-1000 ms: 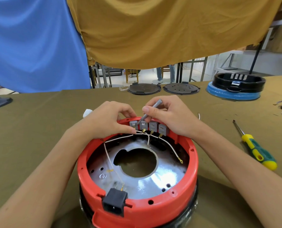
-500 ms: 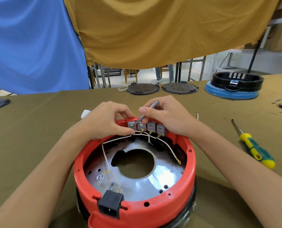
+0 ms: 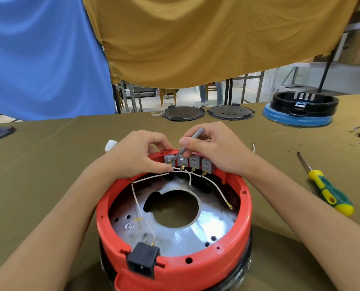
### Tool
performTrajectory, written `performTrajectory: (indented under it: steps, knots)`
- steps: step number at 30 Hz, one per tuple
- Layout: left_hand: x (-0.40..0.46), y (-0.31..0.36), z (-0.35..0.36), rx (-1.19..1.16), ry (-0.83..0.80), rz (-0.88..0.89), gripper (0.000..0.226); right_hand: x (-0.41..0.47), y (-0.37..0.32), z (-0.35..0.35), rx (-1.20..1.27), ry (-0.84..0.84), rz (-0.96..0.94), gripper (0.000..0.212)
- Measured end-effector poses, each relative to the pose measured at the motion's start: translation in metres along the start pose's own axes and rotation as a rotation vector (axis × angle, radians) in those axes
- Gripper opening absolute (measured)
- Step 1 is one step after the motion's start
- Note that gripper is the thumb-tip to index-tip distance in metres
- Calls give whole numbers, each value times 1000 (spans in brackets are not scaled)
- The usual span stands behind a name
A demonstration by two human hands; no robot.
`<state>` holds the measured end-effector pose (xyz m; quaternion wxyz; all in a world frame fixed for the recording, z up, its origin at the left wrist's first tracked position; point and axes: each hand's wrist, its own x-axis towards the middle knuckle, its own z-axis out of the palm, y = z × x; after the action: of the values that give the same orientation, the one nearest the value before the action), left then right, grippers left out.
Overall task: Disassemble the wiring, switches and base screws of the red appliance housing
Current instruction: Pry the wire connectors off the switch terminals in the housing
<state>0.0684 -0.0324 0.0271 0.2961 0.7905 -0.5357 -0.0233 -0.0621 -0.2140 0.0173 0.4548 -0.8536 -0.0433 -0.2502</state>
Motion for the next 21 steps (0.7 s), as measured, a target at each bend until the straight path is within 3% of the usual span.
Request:
performTrajectory:
  steps: [21]
  knots:
    - [-2,5,0,2,0,-8,30,0,-1,0,13,14,7,16]
